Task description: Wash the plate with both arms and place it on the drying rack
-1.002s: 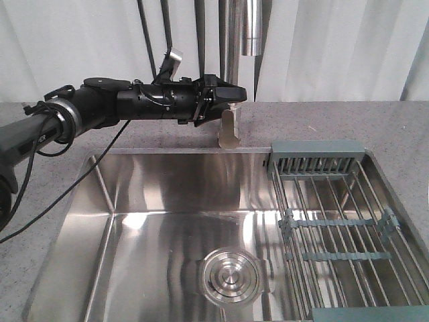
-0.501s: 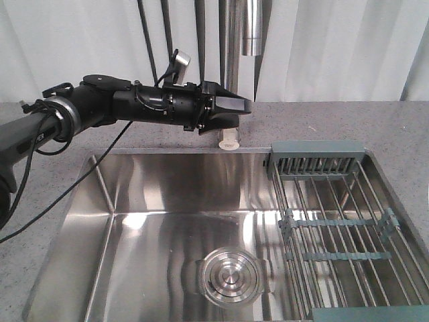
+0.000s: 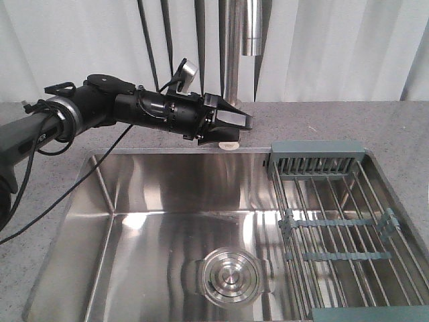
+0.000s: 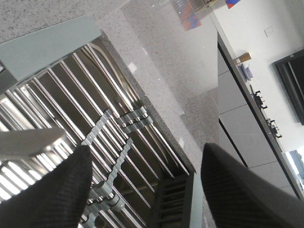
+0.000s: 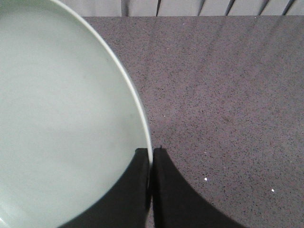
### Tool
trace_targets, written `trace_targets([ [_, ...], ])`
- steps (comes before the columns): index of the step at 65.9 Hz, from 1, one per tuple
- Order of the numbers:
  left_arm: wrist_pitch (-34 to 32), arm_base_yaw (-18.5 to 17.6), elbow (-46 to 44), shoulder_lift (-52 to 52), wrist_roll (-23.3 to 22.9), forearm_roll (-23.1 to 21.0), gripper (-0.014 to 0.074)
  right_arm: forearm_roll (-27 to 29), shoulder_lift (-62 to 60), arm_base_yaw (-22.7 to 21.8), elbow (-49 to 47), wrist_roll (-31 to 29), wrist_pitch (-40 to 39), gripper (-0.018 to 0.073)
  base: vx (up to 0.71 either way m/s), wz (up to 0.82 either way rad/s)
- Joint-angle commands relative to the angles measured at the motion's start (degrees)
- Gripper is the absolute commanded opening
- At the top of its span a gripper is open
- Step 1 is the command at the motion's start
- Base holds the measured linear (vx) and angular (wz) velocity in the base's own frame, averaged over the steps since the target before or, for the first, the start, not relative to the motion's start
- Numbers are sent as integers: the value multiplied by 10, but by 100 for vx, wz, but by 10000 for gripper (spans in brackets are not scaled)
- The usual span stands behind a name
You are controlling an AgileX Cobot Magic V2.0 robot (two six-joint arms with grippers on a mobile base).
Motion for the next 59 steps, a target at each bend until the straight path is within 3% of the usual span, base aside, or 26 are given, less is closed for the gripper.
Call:
trace_targets([
  [1,22,11,-16,-48,-5,-40,464,-15,5,-1,-13,-4,-42,-3,0,0],
  [19,26,74,-16,-51,-16,-38,423,-15,5,-1,-13,-4,-54,-3,0,0],
  [29,26,122,-16,-57,-85,-37,312,-15,5,-1,-13,-4,-54,-3,0,0],
  [37,26,157,-16,-76,-92,-15,190,-15,5,-1,-13,-4,-54,-3,0,0],
  [42,26,176,-16,-95,-92,21,107,-15,5,-1,-13,-4,-54,-3,0,0],
  [50,26,207,-16,-145,-96,119,-9,-15,5,-1,-13,-4,-55,-3,0,0],
  [59,25,229,-16,-207,-117,258,-8,-15,5,-1,-13,-4,-56,-3,0,0],
])
